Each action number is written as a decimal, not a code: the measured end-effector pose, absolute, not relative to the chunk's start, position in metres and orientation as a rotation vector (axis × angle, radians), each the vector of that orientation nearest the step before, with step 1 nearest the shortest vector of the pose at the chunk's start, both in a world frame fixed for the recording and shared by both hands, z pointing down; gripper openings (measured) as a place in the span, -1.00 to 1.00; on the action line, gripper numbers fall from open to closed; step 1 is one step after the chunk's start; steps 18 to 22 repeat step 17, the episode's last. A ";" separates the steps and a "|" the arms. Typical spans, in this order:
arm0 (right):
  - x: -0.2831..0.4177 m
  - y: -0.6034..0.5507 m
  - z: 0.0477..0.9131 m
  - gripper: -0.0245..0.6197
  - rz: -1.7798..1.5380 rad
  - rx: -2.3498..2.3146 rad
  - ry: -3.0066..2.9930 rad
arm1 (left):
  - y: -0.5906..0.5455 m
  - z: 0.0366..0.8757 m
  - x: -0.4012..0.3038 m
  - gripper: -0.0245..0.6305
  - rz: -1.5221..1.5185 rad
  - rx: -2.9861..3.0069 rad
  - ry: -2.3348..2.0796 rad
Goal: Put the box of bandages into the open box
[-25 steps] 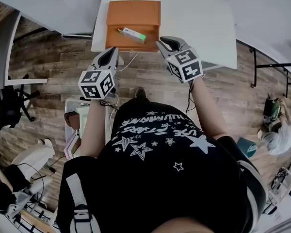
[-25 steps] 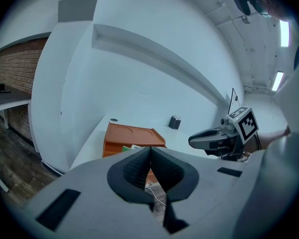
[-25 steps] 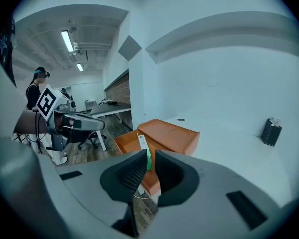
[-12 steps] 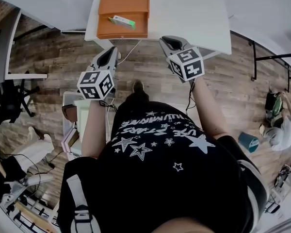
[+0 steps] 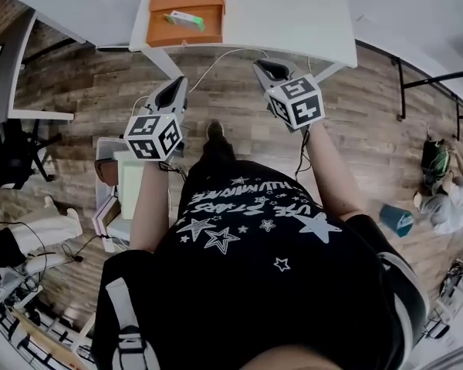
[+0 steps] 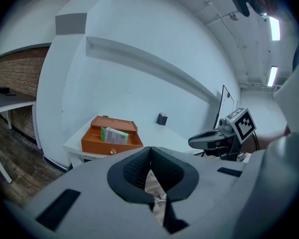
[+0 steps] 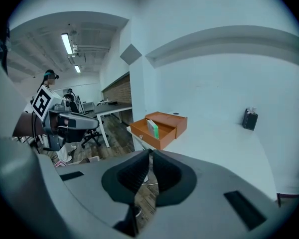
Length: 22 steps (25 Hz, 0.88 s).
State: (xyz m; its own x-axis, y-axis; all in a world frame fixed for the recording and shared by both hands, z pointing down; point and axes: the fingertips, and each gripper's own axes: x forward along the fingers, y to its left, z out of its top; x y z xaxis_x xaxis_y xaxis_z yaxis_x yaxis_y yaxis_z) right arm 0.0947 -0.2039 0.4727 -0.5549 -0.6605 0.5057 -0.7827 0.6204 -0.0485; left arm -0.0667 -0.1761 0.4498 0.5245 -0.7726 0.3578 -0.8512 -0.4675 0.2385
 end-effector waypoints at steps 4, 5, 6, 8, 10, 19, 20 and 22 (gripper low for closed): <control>0.095 -0.190 0.472 -0.75 0.364 1.148 -2.404 | -0.162 0.450 -0.067 -0.86 0.269 2.384 -1.340; 0.096 -0.187 0.471 -0.75 0.361 1.152 -2.403 | -0.159 0.450 -0.067 -0.86 0.265 2.384 -1.339; 0.097 -0.184 0.471 -0.75 0.359 1.156 -2.402 | -0.156 0.450 -0.067 -0.86 0.263 2.383 -1.337; 0.099 -0.179 0.471 -0.75 0.355 1.165 -2.402 | -0.151 0.451 -0.066 -0.86 0.261 2.386 -1.332; 0.100 -0.175 0.469 -0.76 0.348 1.173 -2.403 | -0.147 0.450 -0.065 -0.86 0.258 2.392 -1.329; 0.110 -0.155 0.468 -0.78 0.335 1.163 -2.410 | -0.130 0.449 -0.053 -0.86 0.255 2.403 -1.328; 0.110 -0.155 0.468 -0.78 0.335 1.163 -2.410 | -0.130 0.449 -0.053 -0.86 0.255 2.403 -1.328; 0.110 -0.155 0.468 -0.78 0.335 1.163 -2.410 | -0.130 0.449 -0.053 -0.86 0.255 2.403 -1.328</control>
